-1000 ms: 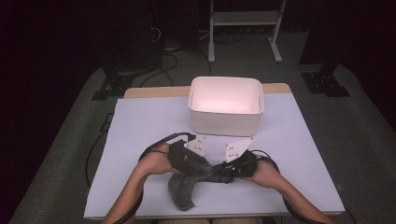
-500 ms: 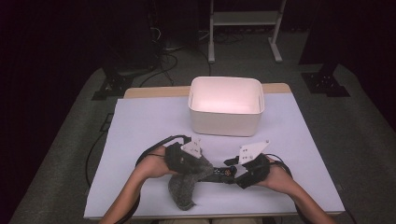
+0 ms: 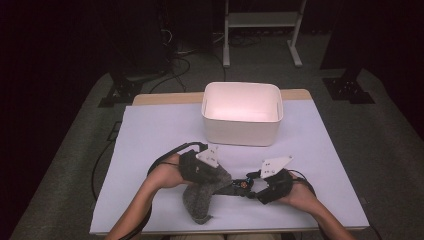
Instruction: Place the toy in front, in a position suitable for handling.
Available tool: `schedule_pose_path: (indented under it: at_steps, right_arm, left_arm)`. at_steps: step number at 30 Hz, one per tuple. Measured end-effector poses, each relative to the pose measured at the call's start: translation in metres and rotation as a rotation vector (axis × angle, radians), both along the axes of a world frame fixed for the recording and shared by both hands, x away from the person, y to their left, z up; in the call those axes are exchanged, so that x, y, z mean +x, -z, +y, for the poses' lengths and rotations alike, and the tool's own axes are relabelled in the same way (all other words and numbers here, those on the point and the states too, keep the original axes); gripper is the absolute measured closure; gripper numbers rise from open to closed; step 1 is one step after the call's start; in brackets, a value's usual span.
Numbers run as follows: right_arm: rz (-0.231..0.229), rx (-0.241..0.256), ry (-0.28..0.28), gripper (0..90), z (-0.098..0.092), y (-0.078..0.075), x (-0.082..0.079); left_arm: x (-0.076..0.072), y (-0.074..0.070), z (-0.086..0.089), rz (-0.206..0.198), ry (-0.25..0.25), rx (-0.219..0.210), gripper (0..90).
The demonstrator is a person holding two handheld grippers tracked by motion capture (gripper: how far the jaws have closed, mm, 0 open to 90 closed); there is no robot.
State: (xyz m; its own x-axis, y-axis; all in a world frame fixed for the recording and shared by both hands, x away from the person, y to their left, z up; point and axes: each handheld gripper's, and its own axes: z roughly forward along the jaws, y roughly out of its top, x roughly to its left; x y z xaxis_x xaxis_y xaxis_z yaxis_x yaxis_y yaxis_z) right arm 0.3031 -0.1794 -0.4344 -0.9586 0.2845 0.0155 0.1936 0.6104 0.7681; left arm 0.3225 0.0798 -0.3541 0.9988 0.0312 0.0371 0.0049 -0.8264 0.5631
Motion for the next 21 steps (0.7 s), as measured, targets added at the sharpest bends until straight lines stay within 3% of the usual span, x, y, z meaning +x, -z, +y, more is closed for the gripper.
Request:
schedule_pose_path:
  at_steps: [2,10,12,14,16,19,21]
  right_arm:
    - [0.023,0.001,-0.009,53.3,0.001,0.006,0.001]
    - [0.019,0.026,0.004,53.1,0.001,0.009,-0.001]
    - [0.037,0.057,-0.003,46.9,0.001,0.011,0.0]
    - [0.028,0.054,-0.011,45.3,0.005,0.012,0.0]
    - [-0.001,0.029,-0.007,50.0,0.01,0.013,-0.002]
    - [0.018,0.031,-0.006,52.6,0.009,0.012,0.003]
    - [0.008,0.018,-0.009,52.7,0.01,0.012,0.001]
  left_arm:
    - [0.0,-0.001,-0.01,-0.002,0.018,0.002,82.8]
    - [0.005,0.007,-0.064,0.017,0.123,0.021,83.0]
    - [0.005,0.01,-0.072,0.026,0.128,0.03,82.9]
    - [0.006,0.011,-0.075,0.026,0.135,0.035,82.7]
    - [0.006,0.011,-0.072,0.029,0.128,0.029,82.4]
    - [0.007,0.01,-0.063,0.034,0.118,0.033,81.9]
    - [0.009,0.01,-0.053,0.039,0.105,0.036,81.9]
